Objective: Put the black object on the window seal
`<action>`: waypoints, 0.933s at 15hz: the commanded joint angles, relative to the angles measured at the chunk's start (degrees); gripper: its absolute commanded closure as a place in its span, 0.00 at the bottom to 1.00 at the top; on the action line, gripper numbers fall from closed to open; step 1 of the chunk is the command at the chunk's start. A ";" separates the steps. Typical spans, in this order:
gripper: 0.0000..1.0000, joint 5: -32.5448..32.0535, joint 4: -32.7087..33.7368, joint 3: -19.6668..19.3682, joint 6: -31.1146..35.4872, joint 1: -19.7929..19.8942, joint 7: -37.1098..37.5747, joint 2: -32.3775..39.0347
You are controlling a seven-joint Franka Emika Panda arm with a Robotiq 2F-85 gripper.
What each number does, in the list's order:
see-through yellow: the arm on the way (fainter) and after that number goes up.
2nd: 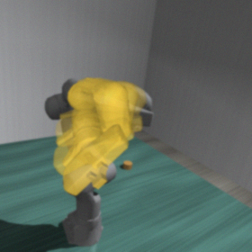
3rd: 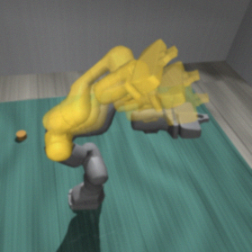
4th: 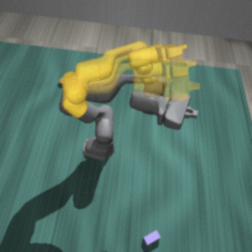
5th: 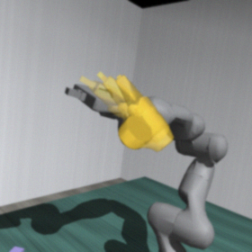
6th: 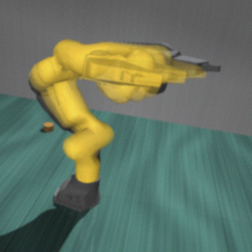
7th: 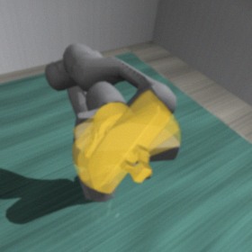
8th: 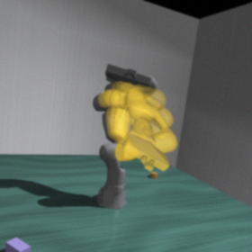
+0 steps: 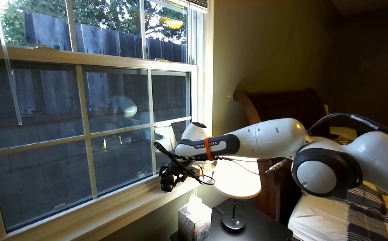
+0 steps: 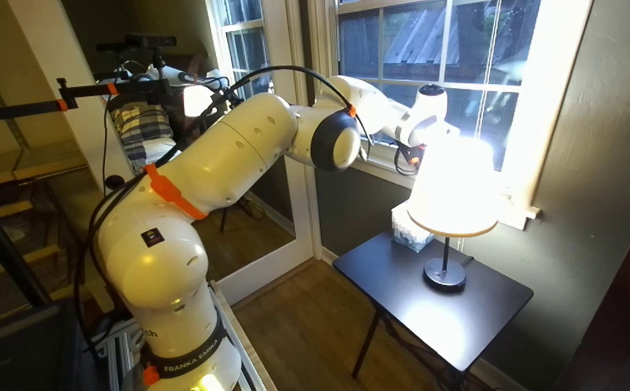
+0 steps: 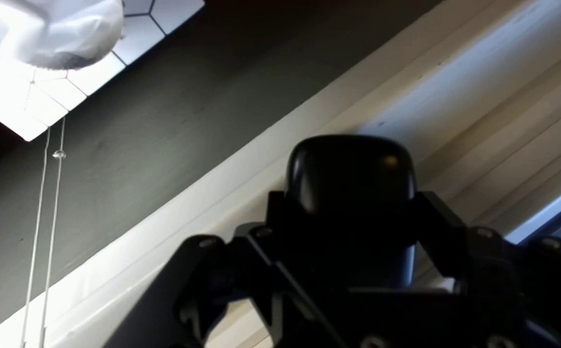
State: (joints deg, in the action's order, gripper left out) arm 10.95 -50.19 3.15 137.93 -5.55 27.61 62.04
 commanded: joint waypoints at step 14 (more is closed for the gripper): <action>0.57 1.10 7.77 -1.59 8.78 -1.28 11.27 6.08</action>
State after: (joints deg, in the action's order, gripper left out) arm 11.53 -47.11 2.76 140.61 -6.07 37.41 64.83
